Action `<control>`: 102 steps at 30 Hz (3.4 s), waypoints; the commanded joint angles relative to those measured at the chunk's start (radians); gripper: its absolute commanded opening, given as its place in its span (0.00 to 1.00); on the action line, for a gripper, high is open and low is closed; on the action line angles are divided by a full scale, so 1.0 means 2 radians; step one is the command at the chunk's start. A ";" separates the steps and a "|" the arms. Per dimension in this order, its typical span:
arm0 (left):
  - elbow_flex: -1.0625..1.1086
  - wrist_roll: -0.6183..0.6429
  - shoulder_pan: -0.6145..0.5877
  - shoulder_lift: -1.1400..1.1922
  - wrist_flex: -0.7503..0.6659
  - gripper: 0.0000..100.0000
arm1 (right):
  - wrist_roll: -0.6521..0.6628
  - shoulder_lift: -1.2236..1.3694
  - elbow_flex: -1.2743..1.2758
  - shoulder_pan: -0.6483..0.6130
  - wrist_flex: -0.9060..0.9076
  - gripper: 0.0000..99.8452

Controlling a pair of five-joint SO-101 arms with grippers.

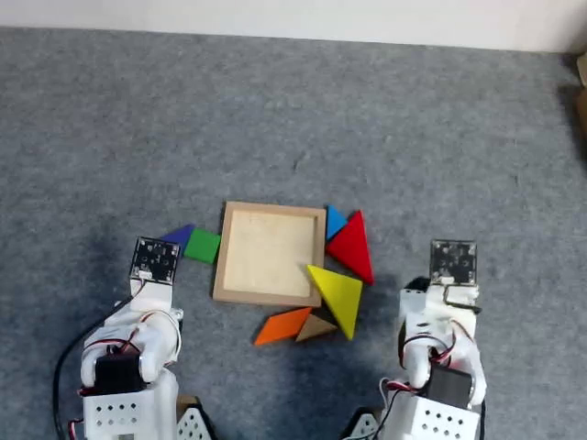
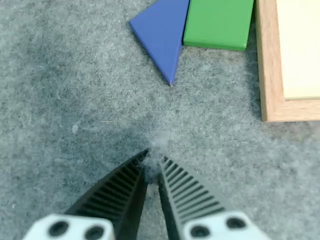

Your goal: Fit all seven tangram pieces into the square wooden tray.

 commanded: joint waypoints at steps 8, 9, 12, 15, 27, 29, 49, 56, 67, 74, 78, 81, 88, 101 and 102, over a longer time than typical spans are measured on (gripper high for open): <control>0.010 0.004 -0.001 -0.003 0.003 0.01 | 0.044 0.054 -0.222 -0.039 0.049 0.08; 0.010 0.004 -0.001 -0.003 0.003 0.01 | 0.044 0.078 -0.245 -0.051 0.057 0.08; 0.010 0.004 -0.001 -0.003 0.003 0.01 | 0.043 0.167 -0.315 -0.087 0.090 0.08; 0.010 0.004 -0.001 -0.003 0.003 0.01 | 0.039 0.264 -0.381 -0.125 0.133 0.16; 0.010 0.004 -0.001 -0.003 0.003 0.01 | -0.034 0.483 -0.439 -0.332 0.134 0.31; 0.010 0.004 -0.001 -0.003 0.003 0.01 | -0.034 0.502 -0.420 -0.357 0.113 0.31; 0.010 0.004 -0.001 -0.003 0.003 0.01 | 0.031 0.696 -0.306 -0.344 -0.059 0.24; 0.010 0.004 -0.001 -0.003 0.003 0.01 | 0.047 0.725 -0.306 -0.343 -0.059 0.18; 0.010 0.004 -0.001 -0.003 0.003 0.01 | 0.047 0.724 -0.332 -0.278 -0.051 0.04; 0.010 0.004 -0.001 -0.003 0.003 0.01 | 0.046 0.724 -0.396 -0.235 0.014 0.04; 0.010 0.004 -0.001 -0.003 0.003 0.01 | 0.047 0.724 -0.405 -0.211 0.014 0.02; 0.010 0.004 -0.001 -0.003 0.003 0.01 | 0.047 0.725 -0.405 -0.193 0.011 0.02; 0.010 0.004 -0.001 -0.003 0.003 0.01 | 0.044 0.725 -0.405 -0.167 0.011 0.01; 0.010 0.004 -0.001 -0.003 0.003 0.01 | 0.017 0.729 -0.402 -0.161 -0.029 0.01; 0.010 0.004 -0.001 -0.003 0.003 0.01 | 0.016 0.726 -0.402 -0.160 -0.028 0.01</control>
